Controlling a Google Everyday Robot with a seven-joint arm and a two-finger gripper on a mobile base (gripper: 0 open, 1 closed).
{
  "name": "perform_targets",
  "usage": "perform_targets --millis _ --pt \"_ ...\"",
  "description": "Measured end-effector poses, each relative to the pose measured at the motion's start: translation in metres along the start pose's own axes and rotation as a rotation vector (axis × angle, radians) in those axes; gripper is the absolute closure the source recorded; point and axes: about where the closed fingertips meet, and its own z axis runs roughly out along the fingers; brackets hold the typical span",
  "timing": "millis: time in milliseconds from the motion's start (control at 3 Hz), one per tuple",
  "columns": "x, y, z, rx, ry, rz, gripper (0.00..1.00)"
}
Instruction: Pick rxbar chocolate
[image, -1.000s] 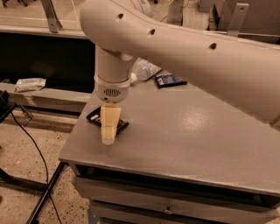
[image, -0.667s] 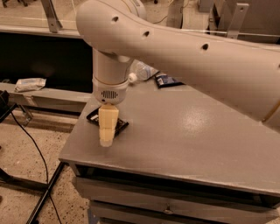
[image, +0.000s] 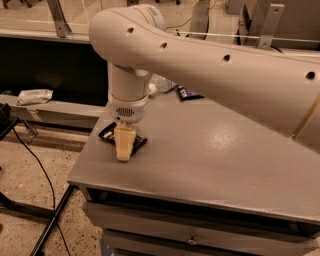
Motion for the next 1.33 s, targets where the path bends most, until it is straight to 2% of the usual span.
perform_targets --millis 667,1000,1333 --pt "-0.001 0.0 -0.009 -0.001 0.002 0.005 0.86" --pt "0.006 -0.005 -0.02 0.008 -0.05 0.025 1.0" --pt "0.024 -0.022 -0.044 0.017 -0.158 0.054 1.0"
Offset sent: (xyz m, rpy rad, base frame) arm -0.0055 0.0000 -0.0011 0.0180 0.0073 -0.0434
